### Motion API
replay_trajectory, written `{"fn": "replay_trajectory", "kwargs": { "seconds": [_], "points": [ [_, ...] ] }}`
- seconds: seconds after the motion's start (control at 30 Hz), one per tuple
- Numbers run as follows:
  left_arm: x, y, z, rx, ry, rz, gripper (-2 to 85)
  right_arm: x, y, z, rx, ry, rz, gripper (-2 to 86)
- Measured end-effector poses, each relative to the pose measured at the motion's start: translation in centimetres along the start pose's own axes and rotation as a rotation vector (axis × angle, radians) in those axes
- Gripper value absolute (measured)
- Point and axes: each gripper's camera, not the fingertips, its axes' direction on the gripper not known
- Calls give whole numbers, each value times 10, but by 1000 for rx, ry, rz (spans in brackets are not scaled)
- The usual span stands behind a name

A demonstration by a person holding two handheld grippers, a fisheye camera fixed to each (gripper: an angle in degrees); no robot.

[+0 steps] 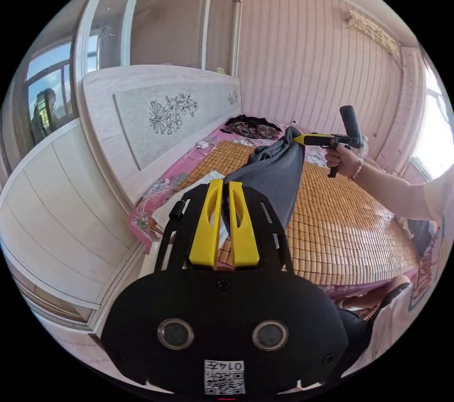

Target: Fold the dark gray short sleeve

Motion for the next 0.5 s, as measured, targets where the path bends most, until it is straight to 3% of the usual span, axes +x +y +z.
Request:
{"fn": "replay_trajectory", "kwargs": {
  "seconds": [0.1, 0.23, 0.37, 0.5],
  "points": [
    [-67, 16, 63, -83, -34, -250, 53, 43, -31, 77, -109, 42, 286, 72],
    [-99, 110, 91, -129, 11, -513, 42, 57, 16, 101, -178, 94, 454, 67],
    [-56, 178, 74, -146, 67, -419, 6, 26, 141, 46, -306, 129, 409, 56],
    [44, 228, 50, -155, 213, -176, -8, -35, 293, -81, -370, 255, 624, 33]
  ]
}}
